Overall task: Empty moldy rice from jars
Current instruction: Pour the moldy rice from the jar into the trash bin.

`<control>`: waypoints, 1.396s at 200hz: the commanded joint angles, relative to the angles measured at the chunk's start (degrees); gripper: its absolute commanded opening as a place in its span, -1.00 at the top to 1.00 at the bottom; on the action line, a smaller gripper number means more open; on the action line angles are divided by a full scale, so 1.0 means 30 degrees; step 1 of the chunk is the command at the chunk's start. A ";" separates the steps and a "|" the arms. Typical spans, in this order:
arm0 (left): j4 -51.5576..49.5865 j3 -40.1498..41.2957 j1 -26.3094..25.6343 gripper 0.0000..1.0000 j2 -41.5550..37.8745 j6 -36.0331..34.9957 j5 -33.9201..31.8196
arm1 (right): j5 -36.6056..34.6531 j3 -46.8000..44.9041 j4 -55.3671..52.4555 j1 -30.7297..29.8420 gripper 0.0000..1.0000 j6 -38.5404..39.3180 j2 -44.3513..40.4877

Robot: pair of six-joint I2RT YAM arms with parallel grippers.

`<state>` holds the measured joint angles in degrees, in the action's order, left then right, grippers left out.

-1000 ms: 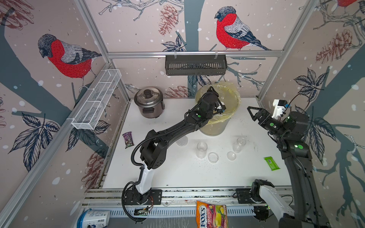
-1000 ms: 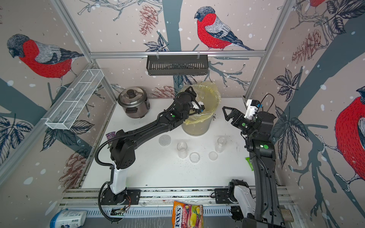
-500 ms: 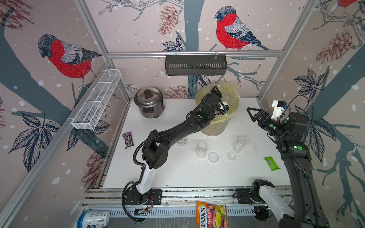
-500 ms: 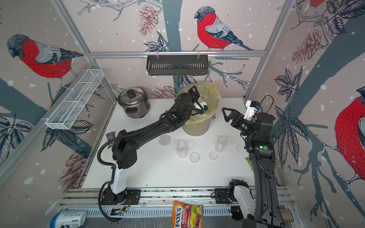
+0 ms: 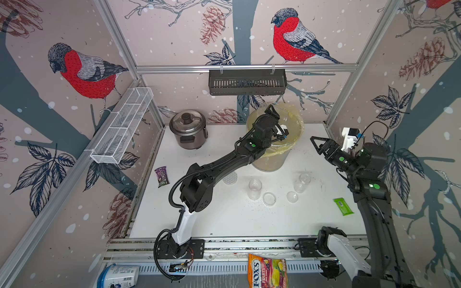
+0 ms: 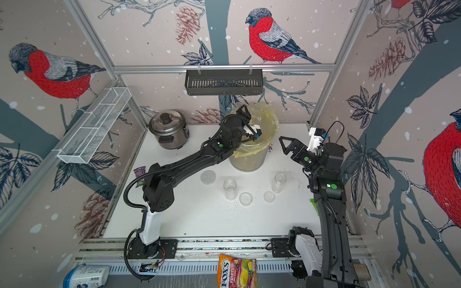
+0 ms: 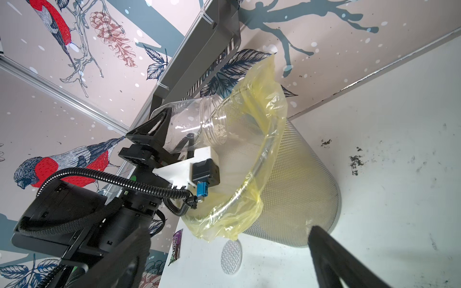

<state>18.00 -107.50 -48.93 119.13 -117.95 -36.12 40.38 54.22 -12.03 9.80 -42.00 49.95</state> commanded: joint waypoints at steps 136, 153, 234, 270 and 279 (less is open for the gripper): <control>-0.5369 -0.4539 -0.0215 0.52 0.0154 0.5802 0.2467 | -0.0101 0.0799 0.1317 -0.1100 -0.99 0.0075 0.0348; -0.6103 -0.5103 -0.0215 0.53 0.0251 0.7039 0.2505 | -0.0070 0.1191 0.1175 -0.1100 -0.99 0.0237 0.0428; -1.0378 -0.7412 0.0034 0.56 -0.0262 1.4259 0.5525 | 0.0545 0.2441 0.1433 -0.0911 -0.99 -0.0063 0.0890; -1.0378 -0.6010 0.0221 0.57 -0.0876 1.4953 0.5648 | 0.0742 0.2816 0.1948 -0.0878 -0.99 -0.0425 0.1312; -1.0480 -0.5887 0.0314 0.58 -0.0890 1.5042 0.5485 | 0.0800 0.2838 0.2143 -0.0916 -0.99 -0.0580 0.1444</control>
<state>-12.62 -126.52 -48.51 117.01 -76.05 -20.73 41.76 62.08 -9.13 7.09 -42.19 53.52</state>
